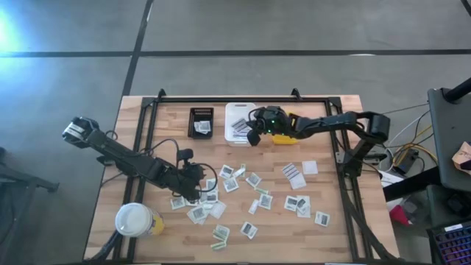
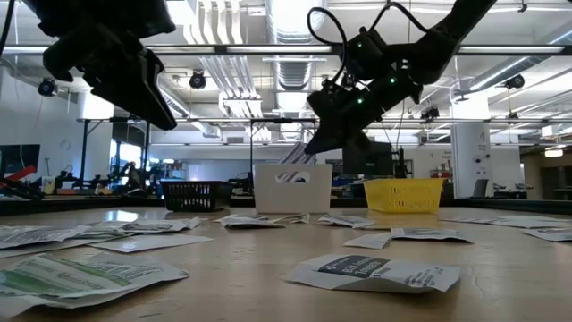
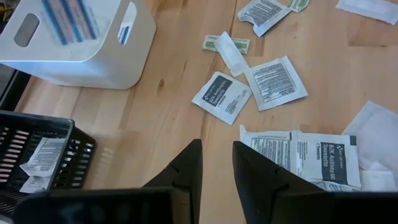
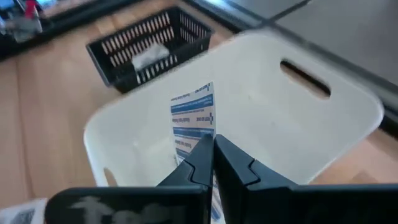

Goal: Pick & Place First Aid Supplies
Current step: Put the blue bandage into the white bin

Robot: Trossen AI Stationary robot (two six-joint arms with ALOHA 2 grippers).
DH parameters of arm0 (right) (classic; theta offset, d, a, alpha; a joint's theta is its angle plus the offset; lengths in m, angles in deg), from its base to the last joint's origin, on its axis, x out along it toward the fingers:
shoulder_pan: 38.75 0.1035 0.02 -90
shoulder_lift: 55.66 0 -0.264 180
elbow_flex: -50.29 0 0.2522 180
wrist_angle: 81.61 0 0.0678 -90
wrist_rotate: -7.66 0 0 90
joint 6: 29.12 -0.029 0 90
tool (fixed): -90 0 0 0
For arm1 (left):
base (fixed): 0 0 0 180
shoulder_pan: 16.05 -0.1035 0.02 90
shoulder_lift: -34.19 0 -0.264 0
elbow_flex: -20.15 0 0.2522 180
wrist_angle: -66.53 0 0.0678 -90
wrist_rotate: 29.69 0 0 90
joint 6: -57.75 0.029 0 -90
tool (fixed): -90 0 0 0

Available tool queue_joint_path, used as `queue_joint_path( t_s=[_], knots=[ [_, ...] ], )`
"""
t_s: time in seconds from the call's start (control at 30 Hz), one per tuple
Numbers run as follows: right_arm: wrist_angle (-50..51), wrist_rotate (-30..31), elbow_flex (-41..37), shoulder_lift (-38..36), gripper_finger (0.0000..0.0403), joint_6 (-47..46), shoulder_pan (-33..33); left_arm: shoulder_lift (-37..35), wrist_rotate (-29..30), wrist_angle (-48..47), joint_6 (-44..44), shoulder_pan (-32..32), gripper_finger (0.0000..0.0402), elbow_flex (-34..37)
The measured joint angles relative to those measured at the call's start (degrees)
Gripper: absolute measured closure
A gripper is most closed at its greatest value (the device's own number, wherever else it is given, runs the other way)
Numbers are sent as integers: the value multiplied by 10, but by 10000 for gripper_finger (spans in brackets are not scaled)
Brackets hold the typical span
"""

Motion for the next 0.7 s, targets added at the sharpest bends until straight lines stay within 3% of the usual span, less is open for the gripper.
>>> queue_joint_path(
  t_s=[0.53,0.7],
  knots=[
    [5,-1,12,8,393,26,-7,0,1,-5,12,-5,319,0],
    [5,0,12,8,363,26,-15,0,1,-5,19,-7,319,0]
  ],
)
